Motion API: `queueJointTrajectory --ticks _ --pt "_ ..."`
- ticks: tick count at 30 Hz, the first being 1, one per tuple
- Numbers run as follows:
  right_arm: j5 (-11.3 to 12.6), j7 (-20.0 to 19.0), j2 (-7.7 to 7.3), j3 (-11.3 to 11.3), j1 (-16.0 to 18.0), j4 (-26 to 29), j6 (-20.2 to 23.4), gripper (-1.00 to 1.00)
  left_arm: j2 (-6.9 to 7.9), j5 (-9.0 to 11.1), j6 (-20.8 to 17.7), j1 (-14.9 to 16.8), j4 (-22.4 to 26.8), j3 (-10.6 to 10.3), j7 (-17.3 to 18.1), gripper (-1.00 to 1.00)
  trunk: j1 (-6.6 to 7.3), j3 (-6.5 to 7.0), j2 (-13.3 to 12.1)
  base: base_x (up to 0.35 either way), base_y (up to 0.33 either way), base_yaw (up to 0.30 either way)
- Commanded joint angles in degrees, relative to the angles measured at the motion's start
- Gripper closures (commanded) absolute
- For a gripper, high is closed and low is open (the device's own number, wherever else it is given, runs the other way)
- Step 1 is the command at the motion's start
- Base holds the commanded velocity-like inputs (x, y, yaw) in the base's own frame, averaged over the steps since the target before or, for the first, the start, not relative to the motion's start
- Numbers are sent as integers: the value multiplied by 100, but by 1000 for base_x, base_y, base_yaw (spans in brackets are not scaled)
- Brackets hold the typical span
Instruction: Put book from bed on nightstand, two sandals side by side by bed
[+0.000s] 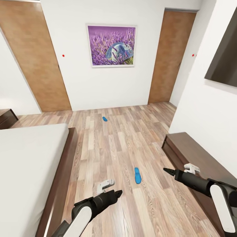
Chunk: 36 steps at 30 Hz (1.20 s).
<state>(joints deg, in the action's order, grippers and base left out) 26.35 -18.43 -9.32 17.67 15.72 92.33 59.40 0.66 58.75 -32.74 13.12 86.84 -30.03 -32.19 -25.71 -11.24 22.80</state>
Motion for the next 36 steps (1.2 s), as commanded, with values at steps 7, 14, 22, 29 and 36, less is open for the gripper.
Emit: queueJointTrajectory --ticks 7,14,22,29,36 --pt "-47 -57 1 13 13 3 27 -100 7 52 4 -8 9 -10 -56 -100 -7 -11 11 334 -4 0" --pt "-44 -50 -3 16 43 4 31 -100 5 53 5 -40 9 -5 -47 -100 -7 -11 11 334 7 0" --pt "-41 -48 -21 36 58 7 45 -100 4 56 5 -50 9 -7 -43 -100 -7 -11 11 324 106 0" --pt "-36 -47 -53 47 61 8 56 -100 0 57 6 -55 9 -10 -42 -100 -7 -11 11 318 158 0" --pt "-35 -47 -68 50 62 11 60 -100 -3 57 9 -57 9 -11 -42 -100 -7 -11 11 316 162 0"
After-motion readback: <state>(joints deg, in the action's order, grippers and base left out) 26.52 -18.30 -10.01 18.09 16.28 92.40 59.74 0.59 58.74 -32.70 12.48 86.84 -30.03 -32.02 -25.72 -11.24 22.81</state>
